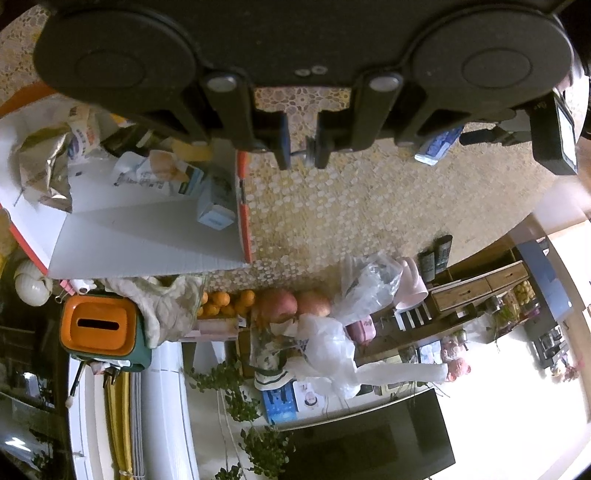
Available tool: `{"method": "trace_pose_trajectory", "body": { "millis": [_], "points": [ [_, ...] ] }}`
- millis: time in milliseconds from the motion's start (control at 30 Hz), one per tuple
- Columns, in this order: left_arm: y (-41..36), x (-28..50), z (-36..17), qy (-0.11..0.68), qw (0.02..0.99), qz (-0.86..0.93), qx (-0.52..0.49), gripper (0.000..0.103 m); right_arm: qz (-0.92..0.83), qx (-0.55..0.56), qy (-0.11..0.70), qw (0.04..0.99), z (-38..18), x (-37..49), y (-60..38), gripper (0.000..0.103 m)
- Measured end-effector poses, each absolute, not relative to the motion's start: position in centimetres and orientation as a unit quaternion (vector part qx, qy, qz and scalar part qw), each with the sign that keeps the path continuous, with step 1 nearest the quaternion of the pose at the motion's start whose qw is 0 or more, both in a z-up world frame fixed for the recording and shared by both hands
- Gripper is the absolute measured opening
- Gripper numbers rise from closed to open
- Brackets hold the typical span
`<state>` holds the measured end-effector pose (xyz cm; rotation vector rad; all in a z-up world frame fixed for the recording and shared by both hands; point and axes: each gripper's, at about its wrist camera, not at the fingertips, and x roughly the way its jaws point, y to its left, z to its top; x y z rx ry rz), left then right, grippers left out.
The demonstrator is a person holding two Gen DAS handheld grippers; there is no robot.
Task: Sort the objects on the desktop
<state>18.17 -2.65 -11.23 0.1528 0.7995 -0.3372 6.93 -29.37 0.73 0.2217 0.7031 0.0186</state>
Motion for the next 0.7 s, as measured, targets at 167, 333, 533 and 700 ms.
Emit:
{"method": "trace_pose_trajectory", "body": {
  "millis": [167, 333, 533, 700],
  "points": [
    [-2.8, 18.1, -10.9, 0.383, 0.906, -0.166, 0.073, 0.047, 0.008, 0.109, 0.345, 0.932, 0.6, 7.0, -29.4, 0.012],
    [-2.7, 17.8, -10.6, 0.377, 0.910, -0.160, 0.067, 0.035, 0.008, 0.109, 0.342, 0.933, 0.7, 7.0, -29.5, 0.012],
    [-3.8, 16.7, -8.4, 0.358, 0.915, -0.174, 0.062, 0.035, 0.006, 0.112, 0.333, 0.936, 1.3, 6.5, -29.9, 0.012],
    [-5.8, 15.2, -5.3, 0.337, 0.918, -0.202, 0.061, 0.035, 0.001, 0.120, 0.320, 0.940, 2.1, 5.5, -30.6, 0.012]
  ]
}}
